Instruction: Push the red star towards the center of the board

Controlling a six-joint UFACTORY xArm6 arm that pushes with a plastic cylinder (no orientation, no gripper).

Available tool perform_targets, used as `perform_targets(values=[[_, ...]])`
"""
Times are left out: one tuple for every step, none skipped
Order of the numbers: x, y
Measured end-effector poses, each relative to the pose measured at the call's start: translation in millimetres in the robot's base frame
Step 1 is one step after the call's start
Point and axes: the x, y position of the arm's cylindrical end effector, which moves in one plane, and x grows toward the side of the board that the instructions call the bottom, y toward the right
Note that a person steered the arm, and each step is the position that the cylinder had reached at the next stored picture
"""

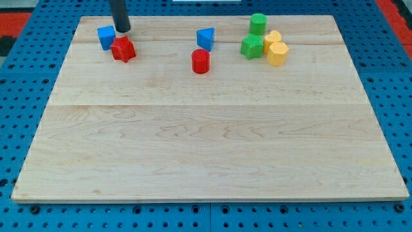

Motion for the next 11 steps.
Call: perform_targets(values=[[30, -9], [49, 0], [73, 44], [60, 26], [53, 35], [68, 94], [79, 105], [104, 107], [108, 107], [133, 106], [142, 70]])
